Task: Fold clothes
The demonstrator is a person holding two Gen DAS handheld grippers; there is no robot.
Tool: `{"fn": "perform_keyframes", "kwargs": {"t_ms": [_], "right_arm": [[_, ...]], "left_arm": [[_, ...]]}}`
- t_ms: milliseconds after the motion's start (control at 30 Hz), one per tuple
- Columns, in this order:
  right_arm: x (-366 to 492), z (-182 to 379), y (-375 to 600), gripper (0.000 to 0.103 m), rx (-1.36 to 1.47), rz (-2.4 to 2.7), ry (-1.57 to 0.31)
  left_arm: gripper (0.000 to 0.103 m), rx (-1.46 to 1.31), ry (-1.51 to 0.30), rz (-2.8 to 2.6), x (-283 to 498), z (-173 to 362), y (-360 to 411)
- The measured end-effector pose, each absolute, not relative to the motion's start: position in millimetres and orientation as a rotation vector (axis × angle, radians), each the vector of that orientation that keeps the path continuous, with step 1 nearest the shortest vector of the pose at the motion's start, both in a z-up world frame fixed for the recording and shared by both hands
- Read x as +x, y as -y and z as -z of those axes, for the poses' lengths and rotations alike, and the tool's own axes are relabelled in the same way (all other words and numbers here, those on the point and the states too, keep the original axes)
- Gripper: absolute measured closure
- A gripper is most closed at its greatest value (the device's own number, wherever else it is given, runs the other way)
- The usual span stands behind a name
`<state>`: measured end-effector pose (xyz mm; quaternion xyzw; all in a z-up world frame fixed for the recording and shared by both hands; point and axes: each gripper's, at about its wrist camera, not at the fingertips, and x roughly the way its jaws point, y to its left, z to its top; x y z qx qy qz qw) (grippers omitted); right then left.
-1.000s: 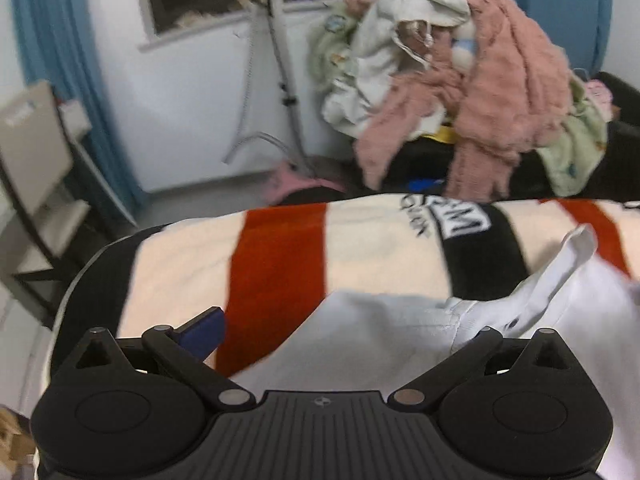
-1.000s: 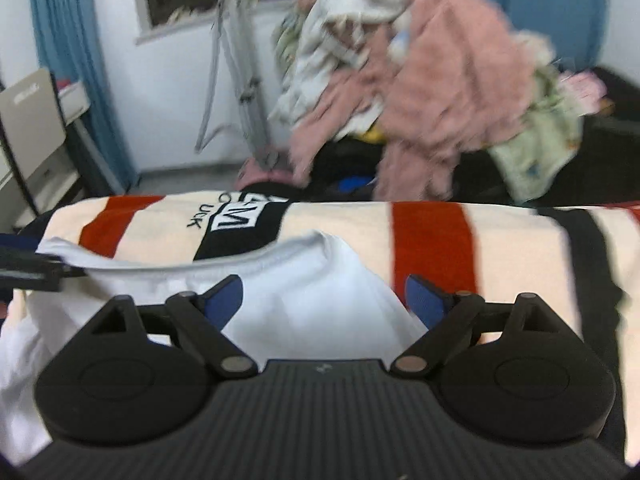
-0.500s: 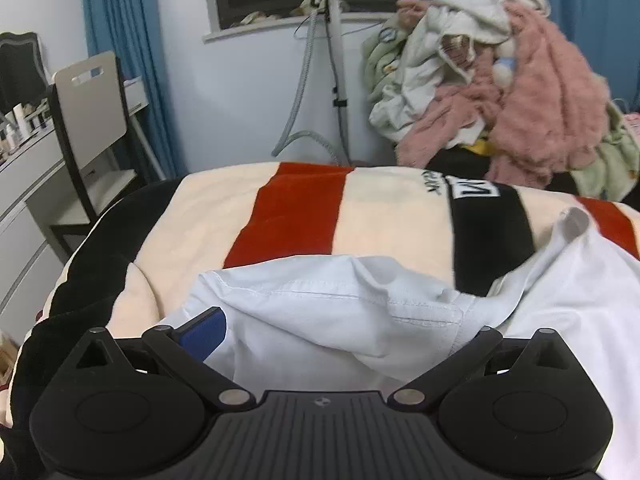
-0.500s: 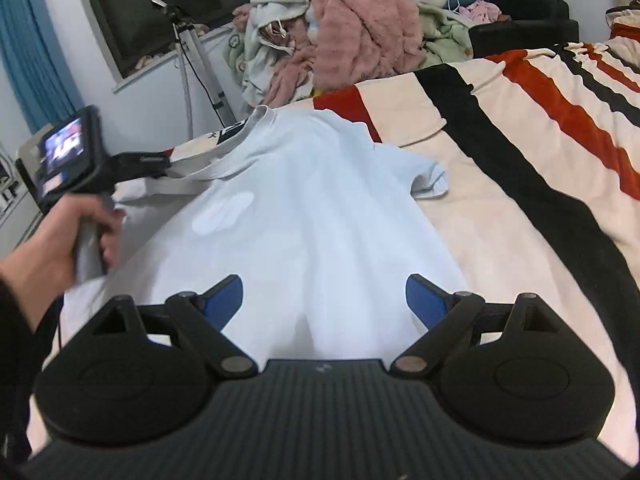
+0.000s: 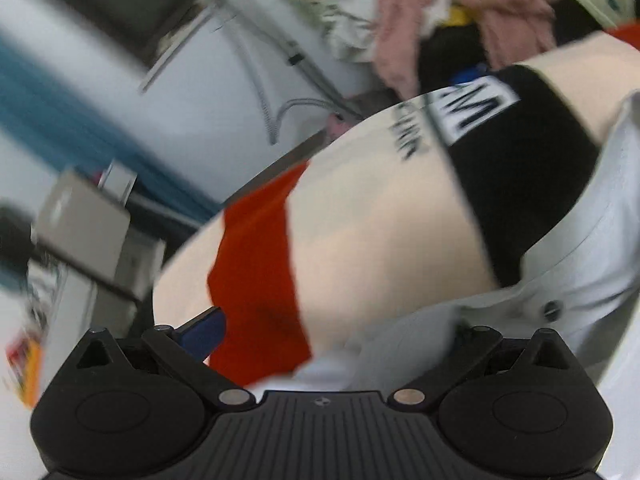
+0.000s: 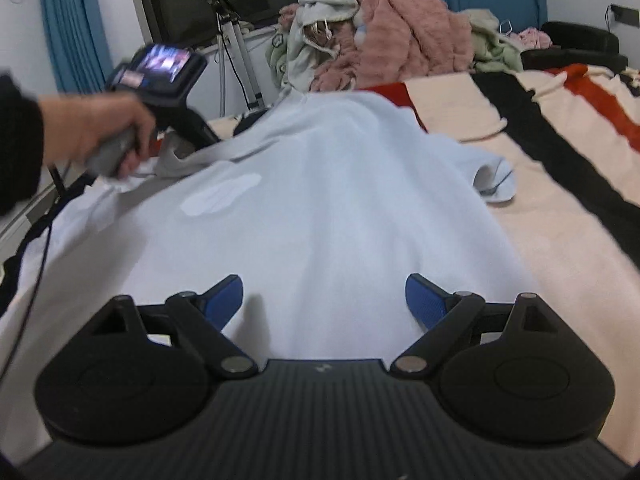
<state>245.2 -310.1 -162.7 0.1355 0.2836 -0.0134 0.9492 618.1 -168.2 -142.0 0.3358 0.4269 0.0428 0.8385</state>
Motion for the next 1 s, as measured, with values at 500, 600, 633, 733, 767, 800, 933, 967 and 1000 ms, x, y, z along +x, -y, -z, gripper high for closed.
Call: {"fn": "perform_keyframes", "kwargs": {"t_ms": [500,600,633,733,767,800,933,967,1000], "right_arm": [[225,153,320,0.014,0.350,0.030,-0.535],[215,148,318,0.014,0.340,0.042,-0.517],[213,148,317,0.013,0.334,0.046,-0.514],[211,148,317,0.013,0.321,0.052,-0.515],[212,149,316,0.013,0.319,0.055,-0.516],[213,149,316,0.013,0.318,0.058,-0.518],[222,156,316,0.014,0.324,0.058,-0.537],[224,159,316,0.014,0.324,0.060,-0.543],[227,161,316,0.014,0.323,0.062,-0.546]], "left_arm": [[0.015,0.402,-0.807,0.233,555,41,152],[0.035,0.262,-0.772,0.238,545,51,109],[0.036,0.241,-0.755,0.233,540,55,97],[0.044,0.214,-0.705,0.233,534,68,63],[0.048,0.208,-0.699,0.228,537,74,53],[0.050,0.212,-0.696,0.221,540,79,45],[0.053,0.277,-0.684,0.292,549,95,27],[0.052,0.303,-0.682,0.353,550,100,27],[0.051,0.339,-0.688,0.401,550,105,29]]}}
